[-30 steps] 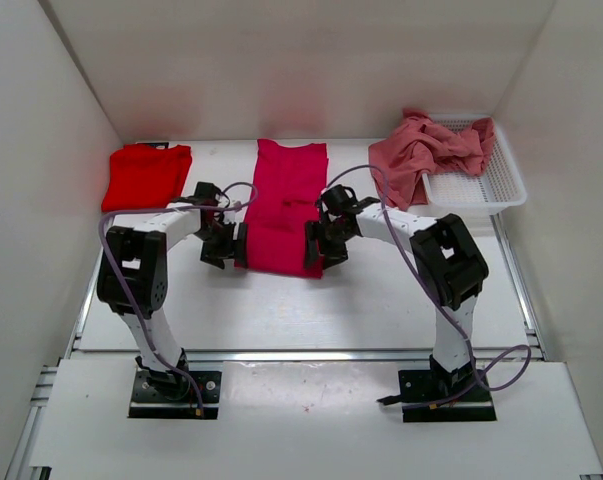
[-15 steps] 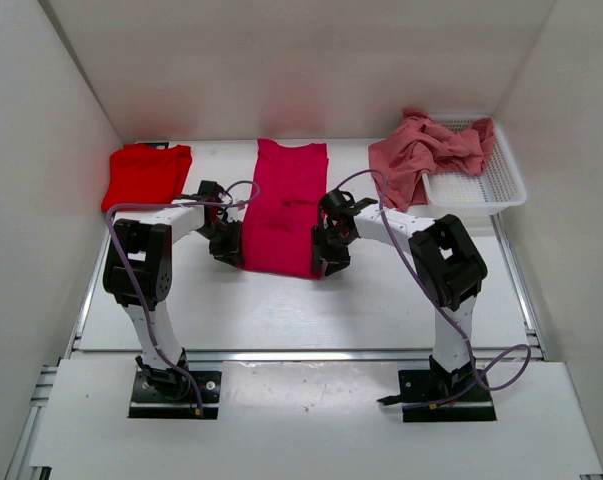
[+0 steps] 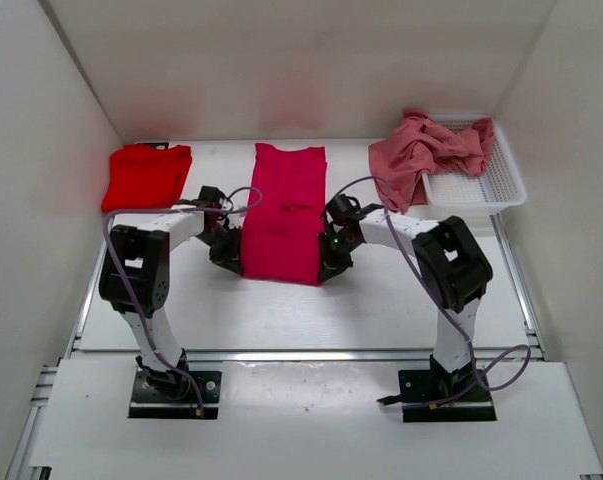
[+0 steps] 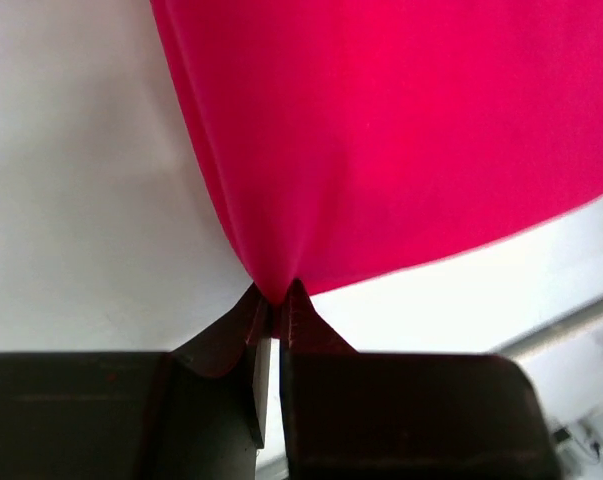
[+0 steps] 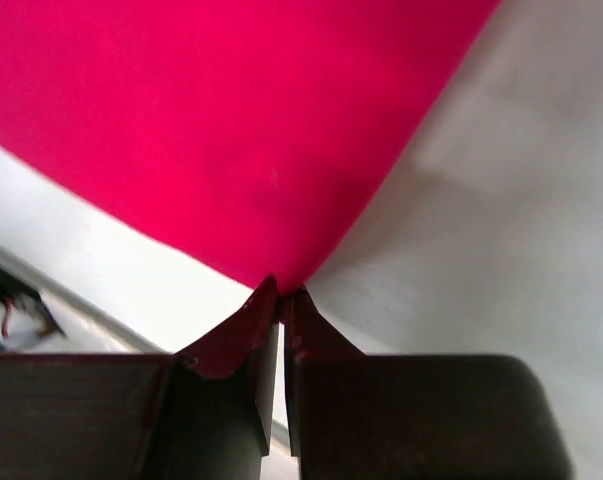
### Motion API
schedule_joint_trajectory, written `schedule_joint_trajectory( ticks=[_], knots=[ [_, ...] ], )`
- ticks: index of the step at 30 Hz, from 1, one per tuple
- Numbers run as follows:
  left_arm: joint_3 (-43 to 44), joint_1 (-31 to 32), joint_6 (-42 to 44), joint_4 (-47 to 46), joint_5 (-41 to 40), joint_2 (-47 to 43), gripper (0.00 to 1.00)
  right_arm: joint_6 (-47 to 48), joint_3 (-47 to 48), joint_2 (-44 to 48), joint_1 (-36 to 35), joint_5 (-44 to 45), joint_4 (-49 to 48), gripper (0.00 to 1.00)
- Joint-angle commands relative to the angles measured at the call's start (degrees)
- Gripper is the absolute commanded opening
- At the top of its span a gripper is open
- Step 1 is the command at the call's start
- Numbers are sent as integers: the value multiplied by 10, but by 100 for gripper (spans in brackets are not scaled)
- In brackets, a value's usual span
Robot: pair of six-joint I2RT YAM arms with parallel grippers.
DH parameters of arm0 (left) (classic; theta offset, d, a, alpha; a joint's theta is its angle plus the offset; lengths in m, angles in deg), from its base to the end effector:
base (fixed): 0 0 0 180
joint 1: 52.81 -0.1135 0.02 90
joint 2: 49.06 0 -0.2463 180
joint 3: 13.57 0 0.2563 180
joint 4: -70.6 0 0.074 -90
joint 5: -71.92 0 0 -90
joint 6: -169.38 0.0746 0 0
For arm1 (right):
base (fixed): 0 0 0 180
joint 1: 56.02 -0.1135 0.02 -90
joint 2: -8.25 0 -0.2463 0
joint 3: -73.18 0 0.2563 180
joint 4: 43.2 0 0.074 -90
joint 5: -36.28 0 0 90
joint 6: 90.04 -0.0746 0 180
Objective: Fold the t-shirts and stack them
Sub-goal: Grab one side of the 2/3 rectangular tshirt with both arms, then fold the long partially folded tshirt into a neat square
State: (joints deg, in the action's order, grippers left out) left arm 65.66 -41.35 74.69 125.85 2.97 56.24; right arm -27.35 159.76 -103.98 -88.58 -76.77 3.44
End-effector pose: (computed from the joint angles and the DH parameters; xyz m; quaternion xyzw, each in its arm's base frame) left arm 0.3249 -0.0932 0.0965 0.0717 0.9778 -0.1908 0.0481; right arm 0.3110 0.2332 0.0947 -0.0751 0.9657 0.2463 0.0322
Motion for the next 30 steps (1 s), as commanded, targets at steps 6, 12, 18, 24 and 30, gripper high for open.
schedule_joint_trajectory(
  ticks=[6,12,18,24,30],
  knots=[
    [-53,20,47,89,22,-128,0,154,-88,137,-10,-130,32,0],
    [-162,54,54,136,60,-259,0,221,-100,208,-55,-145,86,0],
    [-122,40,8,189,101,-349,0,290,-69,253,-95,-176,177,0],
    [-144,27,-42,262,149,-405,0,319,-2,250,-96,-201,224,0],
    [-86,29,-57,255,157,-374,0,335,47,234,-59,-276,243,1]
  ],
)
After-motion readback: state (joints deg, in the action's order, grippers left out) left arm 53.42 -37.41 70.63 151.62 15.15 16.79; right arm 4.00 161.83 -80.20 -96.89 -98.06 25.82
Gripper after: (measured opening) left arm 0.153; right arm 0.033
